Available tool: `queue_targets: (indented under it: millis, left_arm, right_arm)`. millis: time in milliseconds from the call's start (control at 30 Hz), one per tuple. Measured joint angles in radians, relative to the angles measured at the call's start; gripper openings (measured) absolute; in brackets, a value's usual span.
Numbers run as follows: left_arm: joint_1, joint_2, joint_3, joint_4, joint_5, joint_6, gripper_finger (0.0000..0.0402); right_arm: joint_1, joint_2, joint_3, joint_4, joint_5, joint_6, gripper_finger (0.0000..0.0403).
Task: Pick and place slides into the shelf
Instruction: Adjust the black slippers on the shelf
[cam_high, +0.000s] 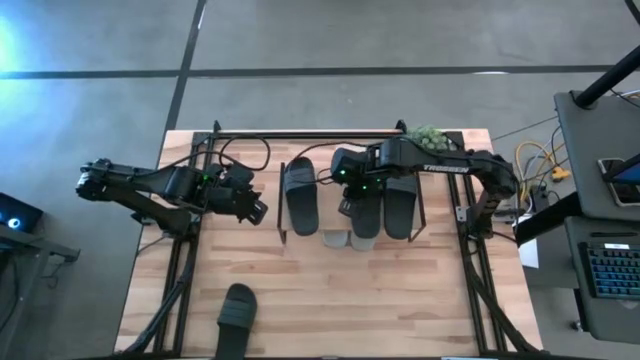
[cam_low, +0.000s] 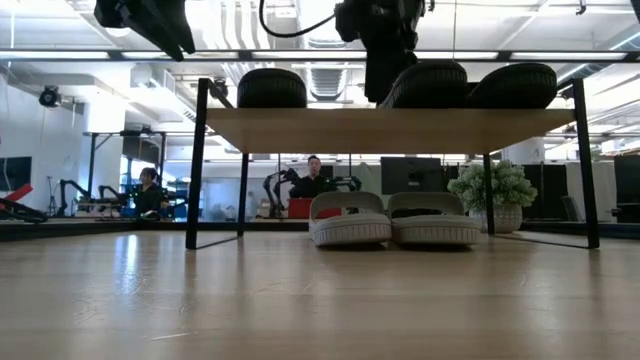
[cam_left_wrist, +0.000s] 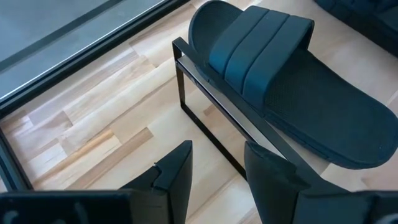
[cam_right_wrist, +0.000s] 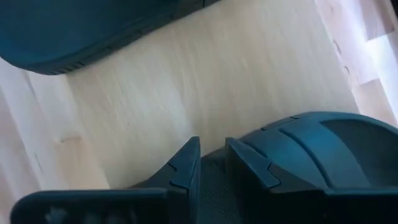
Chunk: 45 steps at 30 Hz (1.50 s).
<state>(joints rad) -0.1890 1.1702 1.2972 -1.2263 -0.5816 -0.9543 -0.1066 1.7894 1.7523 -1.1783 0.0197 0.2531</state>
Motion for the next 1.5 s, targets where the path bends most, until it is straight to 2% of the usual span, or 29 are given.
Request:
queue_targets:
  millis: [333,567,733,867,1000,1233,1500]
  left_arm:
    - [-0.002,0.0,0.0,0.0,0.001,0.0,0.013]
    - [-0.002,0.0,0.001,0.004,0.0,0.028,0.013]
    - [-0.002,0.0,-0.001,0.005,0.0,0.028,0.013]
    - [-0.001,-0.005,-0.039,0.008,0.052,0.063,0.013]
    - [-0.004,-0.023,-0.114,0.011,0.101,0.034,0.013]
    - [-0.004,-0.066,-0.211,0.094,0.108,-0.01,0.013]
    - [-0.004,-0.085,-0.218,0.102,0.108,-0.008,0.013]
  right_arm:
    - [0.004,-0.007,0.009,-0.061,0.0,0.008,0.0068]
    - [0.016,-0.007,0.097,0.104,-0.012,0.008,0.0068]
    - [0.019,0.064,0.137,0.101,-0.058,-0.036,0.0068]
    - [0.034,0.113,0.15,0.073,-0.064,-0.101,0.0068]
    - [0.047,0.149,0.156,0.02,-0.048,-0.131,0.0068]
    - [0.076,0.192,0.153,0.031,-0.045,-0.152,0.0068]
    - [0.083,0.203,0.158,0.137,-0.046,-0.098,0.0068]
